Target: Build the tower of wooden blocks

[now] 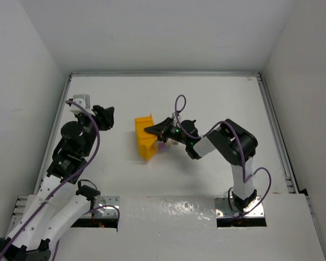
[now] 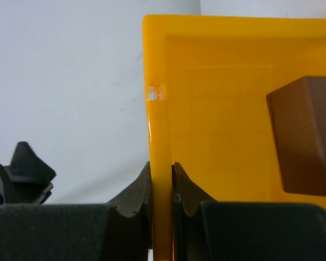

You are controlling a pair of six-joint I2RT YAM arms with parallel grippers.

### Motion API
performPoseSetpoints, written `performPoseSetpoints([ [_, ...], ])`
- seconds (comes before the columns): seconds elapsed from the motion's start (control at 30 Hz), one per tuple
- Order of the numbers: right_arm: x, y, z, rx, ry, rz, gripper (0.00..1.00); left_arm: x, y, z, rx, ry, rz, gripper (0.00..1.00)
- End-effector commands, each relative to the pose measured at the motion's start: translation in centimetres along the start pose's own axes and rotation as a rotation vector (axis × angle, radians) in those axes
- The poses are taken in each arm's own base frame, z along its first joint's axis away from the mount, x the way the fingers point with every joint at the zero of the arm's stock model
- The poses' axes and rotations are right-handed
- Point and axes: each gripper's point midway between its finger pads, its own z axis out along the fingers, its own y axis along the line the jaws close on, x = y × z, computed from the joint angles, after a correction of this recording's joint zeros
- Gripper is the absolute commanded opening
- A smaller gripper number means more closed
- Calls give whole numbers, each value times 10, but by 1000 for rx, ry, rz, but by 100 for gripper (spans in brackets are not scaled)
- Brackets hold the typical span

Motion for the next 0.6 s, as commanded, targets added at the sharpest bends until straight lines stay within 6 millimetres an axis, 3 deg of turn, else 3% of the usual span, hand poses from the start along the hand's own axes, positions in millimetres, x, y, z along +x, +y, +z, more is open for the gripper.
performPoseSetpoints([
  [0.0,34,118,-24,-466,47,-162,0,-5,-1,3,-4,-18,-6,43],
  [0.07,31,131,-23,-500,15,-196,0,-7,-4,3,6,-27,-15,46],
  [0.1,23,127,-16,-496,1,-206,0,-8,-6,3,20,-29,-18,48],
  [0.13,8,140,-7,-534,-8,-190,0,-8,-10,4,35,-23,-19,51],
  [0.17,8,139,-2,-530,30,-96,0,-7,-9,4,32,-18,-16,52],
  [0.2,16,134,-1,-521,52,-121,0,-5,-7,5,20,-14,-13,54],
  [0.23,35,127,-13,-495,59,-137,0,-4,-2,5,-6,-12,-11,55],
  [0.27,39,125,-17,-490,45,-162,0,-4,-1,4,-11,-13,-11,55],
  [0.3,40,129,-21,-499,36,-184,0,-5,-2,4,-6,-18,-12,56],
  [0.33,26,140,-22,-526,0,-222,0,-8,-6,2,16,-29,-16,56],
  [0.4,6,138,-17,-519,-11,-149,0,-11,-8,2,27,-33,-18,56],
  [0.5,28,127,-23,-489,15,-161,0,-6,-1,3,-10,-21,-8,57],
  [0.57,22,126,-26,-485,-31,-198,0,-9,-4,2,7,-31,-18,57],
])
